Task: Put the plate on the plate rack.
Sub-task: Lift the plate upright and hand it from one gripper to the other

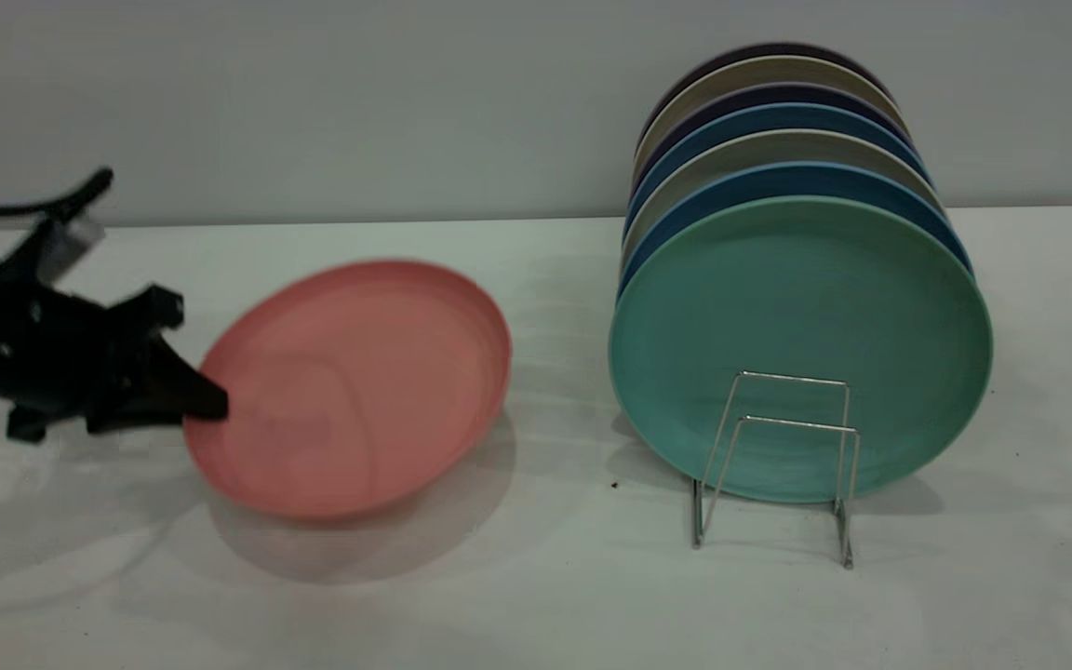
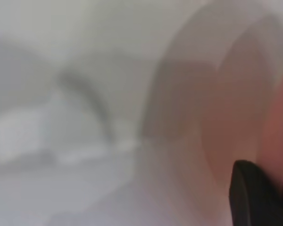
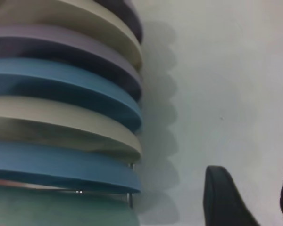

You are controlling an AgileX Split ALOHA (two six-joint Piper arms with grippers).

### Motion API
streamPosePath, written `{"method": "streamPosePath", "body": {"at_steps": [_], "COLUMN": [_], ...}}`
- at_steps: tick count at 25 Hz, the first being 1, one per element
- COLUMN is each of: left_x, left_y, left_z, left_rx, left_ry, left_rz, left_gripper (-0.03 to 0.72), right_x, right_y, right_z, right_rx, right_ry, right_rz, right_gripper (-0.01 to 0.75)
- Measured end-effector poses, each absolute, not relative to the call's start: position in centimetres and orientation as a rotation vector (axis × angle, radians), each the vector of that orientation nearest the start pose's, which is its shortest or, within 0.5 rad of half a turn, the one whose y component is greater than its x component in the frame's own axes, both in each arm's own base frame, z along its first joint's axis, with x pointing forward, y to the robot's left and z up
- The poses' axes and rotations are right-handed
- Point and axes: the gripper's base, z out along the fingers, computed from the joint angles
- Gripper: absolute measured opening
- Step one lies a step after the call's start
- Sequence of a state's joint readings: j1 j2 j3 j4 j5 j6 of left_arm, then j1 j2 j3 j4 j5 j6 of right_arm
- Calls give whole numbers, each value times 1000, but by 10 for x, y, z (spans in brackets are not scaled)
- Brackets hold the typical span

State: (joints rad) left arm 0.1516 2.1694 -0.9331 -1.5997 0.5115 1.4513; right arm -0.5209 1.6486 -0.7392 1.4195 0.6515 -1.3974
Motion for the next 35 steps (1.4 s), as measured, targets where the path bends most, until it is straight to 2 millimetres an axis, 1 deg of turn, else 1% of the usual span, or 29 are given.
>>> {"method": "streamPosePath", "body": {"at_steps": [5,9,11,13,16,19,22,24,26,30,32,35], "left_x": [343,335,328,320,306,292,284,281,279,274,270,265], "left_y": [7,2,-3,-5,-8,-10,-14,-18,-28,-60,-75,-91], "left_z": [82,111,121,126,121,112,109,109,109,108,106,104], "left_rx": [-187,-174,-168,-161,-174,-205,-240,-225,-189,-36,47,133], "left_ry": [2537,2463,2438,2431,2460,2498,2491,2487,2496,2527,2555,2584], "left_rz": [-666,-680,-698,-712,-729,-756,-804,-835,-857,-887,-863,-826], "left_gripper": [16,16,16,16,16,16,16,16,16,16,16,16], "right_x": [270,249,237,225,212,206,202,200,198,197,195,194], "right_y": [-88,-73,-66,-57,-44,-22,-2,10,22,45,55,67], "right_z": [199,202,203,205,203,197,191,188,187,188,188,188], "right_rx": [286,318,339,351,327,243,148,83,13,-95,-145,-201], "right_ry": [2249,2220,2201,2178,2178,2219,2261,2283,2302,2308,2307,2299], "right_rz": [567,620,641,660,696,776,830,850,866,911,921,924], "right_gripper": [318,309,299,284,266,262,262,262,260,260,260,258]}}
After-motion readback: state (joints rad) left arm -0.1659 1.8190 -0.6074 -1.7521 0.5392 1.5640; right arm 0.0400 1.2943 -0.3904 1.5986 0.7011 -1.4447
